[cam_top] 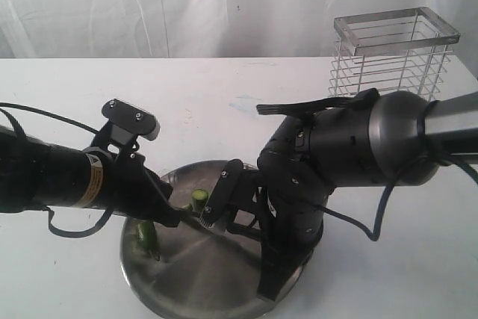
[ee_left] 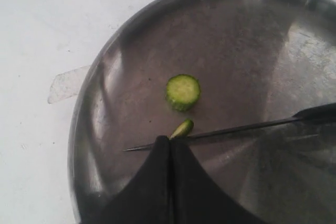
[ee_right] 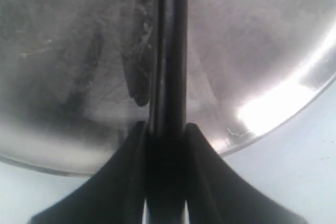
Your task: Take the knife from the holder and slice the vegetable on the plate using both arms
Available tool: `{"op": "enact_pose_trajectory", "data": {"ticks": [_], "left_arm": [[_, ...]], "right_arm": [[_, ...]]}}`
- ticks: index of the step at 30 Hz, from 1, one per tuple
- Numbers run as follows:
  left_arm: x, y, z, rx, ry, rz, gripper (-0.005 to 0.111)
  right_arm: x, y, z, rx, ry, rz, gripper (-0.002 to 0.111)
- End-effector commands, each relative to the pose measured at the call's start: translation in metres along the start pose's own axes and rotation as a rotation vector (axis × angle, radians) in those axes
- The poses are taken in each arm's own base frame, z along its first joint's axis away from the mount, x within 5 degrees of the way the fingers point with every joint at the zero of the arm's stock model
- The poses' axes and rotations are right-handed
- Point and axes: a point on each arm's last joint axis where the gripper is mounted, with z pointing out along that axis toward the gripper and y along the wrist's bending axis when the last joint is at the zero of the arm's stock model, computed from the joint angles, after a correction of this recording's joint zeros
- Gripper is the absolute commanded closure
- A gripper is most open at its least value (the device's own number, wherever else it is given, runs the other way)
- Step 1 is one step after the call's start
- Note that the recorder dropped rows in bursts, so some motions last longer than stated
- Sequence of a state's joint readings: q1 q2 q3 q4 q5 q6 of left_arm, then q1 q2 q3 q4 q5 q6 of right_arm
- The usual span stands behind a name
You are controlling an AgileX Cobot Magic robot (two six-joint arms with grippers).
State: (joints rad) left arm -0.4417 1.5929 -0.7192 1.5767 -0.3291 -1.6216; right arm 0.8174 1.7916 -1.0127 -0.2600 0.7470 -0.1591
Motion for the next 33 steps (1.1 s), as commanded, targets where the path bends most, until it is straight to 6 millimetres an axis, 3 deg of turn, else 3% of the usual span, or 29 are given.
{"op": "enact_pose_trajectory", "data": {"ticks": [1,10,14,17,20,22,33], "left_arm": [[0.001,-0.002,-0.002,0.024,-0.004,0.007,0.107],[0.000,-0.003,-0.002,0.034,-0.005,0.007,0.107],[0.000,-0.005,-0.003,0.051,-0.006,-0.018,0.107],[0.000,-0.005,-0.003,0.050,-0.005,-0.014,0.107],[0.000,-0.004,-0.002,0.043,-0.005,-0.014,0.107],[0.000,-0.004,-0.002,0.043,-0.005,-0.014,0.107],[-0.016,-0.011,-0.004,0.120,-0.060,-0.027,0.107]], "right_arm": [[-0.004,-0.002,-0.006,0.012,-0.064,0.053,0.108],[-0.002,0.002,-0.022,-0.050,-0.130,0.173,0.108],[0.003,-0.005,-0.016,-0.047,-0.107,0.312,0.108],[0.012,-0.001,-0.016,-0.055,0.002,0.229,0.108],[0.009,0.009,-0.023,-0.086,-0.028,0.110,0.108],[0.006,0.006,-0.023,-0.071,-0.067,0.198,0.108],[0.006,0.009,-0.024,-0.075,-0.058,0.161,0.108]]}}
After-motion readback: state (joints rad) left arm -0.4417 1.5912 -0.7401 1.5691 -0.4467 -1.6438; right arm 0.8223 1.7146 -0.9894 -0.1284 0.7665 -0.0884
